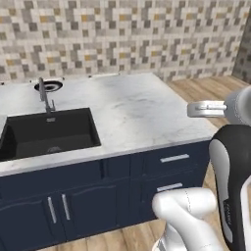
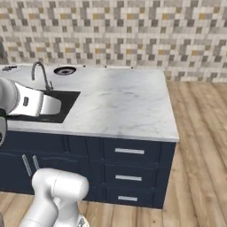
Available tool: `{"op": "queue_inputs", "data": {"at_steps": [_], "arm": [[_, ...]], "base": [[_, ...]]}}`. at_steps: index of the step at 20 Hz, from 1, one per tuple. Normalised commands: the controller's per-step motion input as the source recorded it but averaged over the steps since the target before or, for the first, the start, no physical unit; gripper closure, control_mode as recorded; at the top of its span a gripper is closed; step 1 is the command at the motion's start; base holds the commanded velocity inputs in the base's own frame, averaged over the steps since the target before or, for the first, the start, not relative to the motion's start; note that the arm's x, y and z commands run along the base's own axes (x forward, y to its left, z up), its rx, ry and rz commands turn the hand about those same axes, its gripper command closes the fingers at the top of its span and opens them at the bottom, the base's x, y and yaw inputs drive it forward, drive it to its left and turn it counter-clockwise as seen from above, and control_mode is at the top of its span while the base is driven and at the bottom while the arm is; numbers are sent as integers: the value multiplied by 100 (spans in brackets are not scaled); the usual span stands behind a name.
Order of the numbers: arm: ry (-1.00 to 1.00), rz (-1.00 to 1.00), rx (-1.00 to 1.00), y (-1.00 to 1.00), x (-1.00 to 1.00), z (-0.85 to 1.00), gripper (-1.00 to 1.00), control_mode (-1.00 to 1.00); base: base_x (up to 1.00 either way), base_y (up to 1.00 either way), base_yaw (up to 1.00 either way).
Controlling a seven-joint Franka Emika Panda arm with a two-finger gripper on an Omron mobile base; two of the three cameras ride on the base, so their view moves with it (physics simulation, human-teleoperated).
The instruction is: Transport the fish and sweet potato to the fridge. Place the fish on the rack containing meat and place the sweet potato on the rack containing the vegetable, ensuring meats and vegetables are on different racks.
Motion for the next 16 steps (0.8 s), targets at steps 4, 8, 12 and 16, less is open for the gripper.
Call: {"op": "queue_inputs", "data": {"at_steps": [4,8,12,16], "arm": [[0,0,0,0,0,0,-100,100],[0,0,0,0,0,0,-100,100],[0,0,0,0,0,0,-100,100],[0,0,0,0,0,0,-100,100]], "base": [[53,-100,0],[12,-100,0],[0,-100,0],[3,-100,0]]}}
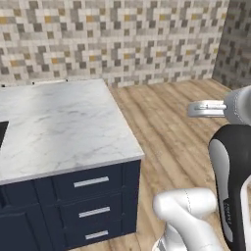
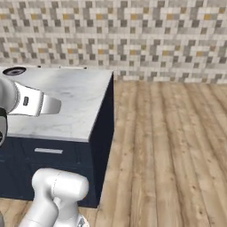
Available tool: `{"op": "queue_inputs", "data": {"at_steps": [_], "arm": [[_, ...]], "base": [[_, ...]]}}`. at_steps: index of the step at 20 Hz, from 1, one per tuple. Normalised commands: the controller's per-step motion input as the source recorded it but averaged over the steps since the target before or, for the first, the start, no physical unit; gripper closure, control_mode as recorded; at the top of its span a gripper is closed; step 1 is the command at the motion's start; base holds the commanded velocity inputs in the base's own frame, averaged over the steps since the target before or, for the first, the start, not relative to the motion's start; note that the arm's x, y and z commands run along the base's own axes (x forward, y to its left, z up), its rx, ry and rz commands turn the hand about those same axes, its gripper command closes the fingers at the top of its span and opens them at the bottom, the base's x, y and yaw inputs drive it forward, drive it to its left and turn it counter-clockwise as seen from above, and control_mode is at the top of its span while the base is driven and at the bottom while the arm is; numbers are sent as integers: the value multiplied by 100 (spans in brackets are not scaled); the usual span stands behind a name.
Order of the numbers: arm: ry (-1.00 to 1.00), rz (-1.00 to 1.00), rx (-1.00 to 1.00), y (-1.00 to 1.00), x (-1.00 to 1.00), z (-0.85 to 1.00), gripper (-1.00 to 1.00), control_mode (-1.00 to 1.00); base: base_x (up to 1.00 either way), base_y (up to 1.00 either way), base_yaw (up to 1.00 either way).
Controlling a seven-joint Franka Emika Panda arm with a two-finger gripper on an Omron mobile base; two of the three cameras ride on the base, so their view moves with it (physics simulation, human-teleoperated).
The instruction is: Transport the fish and sweet potato to the fridge. Place the fish on the rack containing meat and place the sweet potato on the rack containing the vegetable, ensuring meats and vegetables are on different racks.
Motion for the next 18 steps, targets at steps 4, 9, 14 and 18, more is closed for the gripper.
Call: {"op": "queue_inputs", "data": {"at_steps": [4,9,14,18], "arm": [[0,0,0,0,0,0,-100,100],[0,0,0,0,0,0,-100,100],[0,0,0,0,0,0,-100,100],[0,0,0,0,0,0,-100,100]], "base": [[16,-100,1],[68,-100,12],[100,-100,29],[100,-100,29]]}}
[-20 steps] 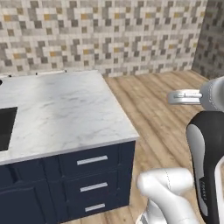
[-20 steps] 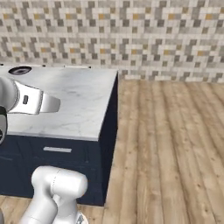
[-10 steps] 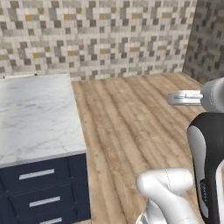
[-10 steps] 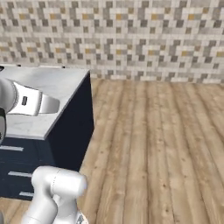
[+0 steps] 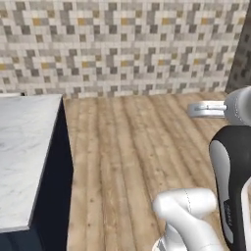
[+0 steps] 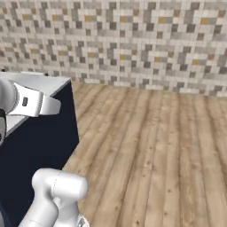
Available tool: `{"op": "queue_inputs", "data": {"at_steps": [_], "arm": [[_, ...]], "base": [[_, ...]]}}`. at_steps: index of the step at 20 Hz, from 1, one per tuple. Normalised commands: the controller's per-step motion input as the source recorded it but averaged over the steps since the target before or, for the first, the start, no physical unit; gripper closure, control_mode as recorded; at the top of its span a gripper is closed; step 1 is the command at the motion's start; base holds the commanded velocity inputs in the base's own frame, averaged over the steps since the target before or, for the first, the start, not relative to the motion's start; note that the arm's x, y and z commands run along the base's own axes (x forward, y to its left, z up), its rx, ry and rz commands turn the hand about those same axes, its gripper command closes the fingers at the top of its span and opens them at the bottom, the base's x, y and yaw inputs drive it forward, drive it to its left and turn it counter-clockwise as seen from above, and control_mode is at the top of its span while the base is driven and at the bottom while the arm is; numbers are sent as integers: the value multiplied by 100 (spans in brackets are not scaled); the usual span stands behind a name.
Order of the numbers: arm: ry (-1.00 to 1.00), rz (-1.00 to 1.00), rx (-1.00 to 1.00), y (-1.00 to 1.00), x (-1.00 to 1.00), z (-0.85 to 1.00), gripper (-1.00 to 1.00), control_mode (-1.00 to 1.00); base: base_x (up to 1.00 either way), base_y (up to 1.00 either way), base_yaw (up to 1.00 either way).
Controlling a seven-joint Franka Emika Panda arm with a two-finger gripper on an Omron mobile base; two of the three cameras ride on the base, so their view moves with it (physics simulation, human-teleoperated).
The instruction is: Transport the fish and sweet potato to the fridge. Place the fish on the rack containing meat and place the sweet potato on the rack containing the vegetable, ensuring meats and vegetables are on different racks.
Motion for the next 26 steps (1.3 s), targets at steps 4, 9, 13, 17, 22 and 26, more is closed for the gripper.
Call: {"op": "queue_inputs", "data": {"at_steps": [4,9,13,17,22,26], "arm": [[0,0,0,0,0,0,-100,100],[0,0,0,0,0,0,-100,100],[0,0,0,0,0,0,-100,100],[0,0,0,0,0,0,-100,100],[0,0,0,0,0,0,-100,100],[0,0,0,0,0,0,-100,100]], "base": [[100,-100,32],[100,-62,39],[100,-70,38],[100,-58,36],[100,-56,39],[100,-70,40]]}}
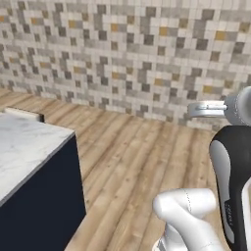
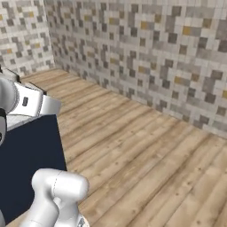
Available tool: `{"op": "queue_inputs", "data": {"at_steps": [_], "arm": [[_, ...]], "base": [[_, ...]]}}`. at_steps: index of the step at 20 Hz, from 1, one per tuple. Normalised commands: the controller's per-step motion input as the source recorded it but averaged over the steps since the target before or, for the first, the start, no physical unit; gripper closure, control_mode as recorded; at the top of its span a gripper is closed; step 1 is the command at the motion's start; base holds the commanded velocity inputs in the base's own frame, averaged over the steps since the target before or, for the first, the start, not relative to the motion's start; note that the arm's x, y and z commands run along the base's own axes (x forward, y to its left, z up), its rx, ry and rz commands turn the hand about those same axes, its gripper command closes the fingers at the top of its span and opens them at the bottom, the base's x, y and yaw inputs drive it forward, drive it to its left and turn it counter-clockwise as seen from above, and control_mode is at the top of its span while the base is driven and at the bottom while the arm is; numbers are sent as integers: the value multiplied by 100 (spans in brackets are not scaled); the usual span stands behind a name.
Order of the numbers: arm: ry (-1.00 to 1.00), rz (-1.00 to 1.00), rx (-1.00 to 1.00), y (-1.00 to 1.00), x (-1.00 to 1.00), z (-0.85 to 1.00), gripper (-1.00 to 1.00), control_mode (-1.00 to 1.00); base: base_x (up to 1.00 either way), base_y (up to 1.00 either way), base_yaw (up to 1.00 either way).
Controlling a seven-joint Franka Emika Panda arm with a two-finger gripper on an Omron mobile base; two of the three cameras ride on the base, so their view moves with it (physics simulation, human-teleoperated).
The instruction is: Transport the fish and sweet potato to the fridge. Place the fish on the rack containing meat and place the sweet potato on the rack containing the vegetable, ensuring meats and vegetables are on different racks.
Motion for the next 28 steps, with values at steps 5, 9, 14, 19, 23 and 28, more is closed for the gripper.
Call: {"op": "queue_inputs", "data": {"at_steps": [5,9,14,19,23,28], "arm": [[0,0,0,0,0,0,-100,100],[0,0,0,0,0,0,-100,100],[0,0,0,0,0,0,-100,100],[0,0,0,0,0,0,-100,100],[0,0,0,0,0,0,-100,100],[0,0,0,0,0,0,-100,100]], "base": [[100,-84,39],[100,-82,40],[100,-82,40],[100,-86,39],[100,-83,39],[100,-71,34]]}}
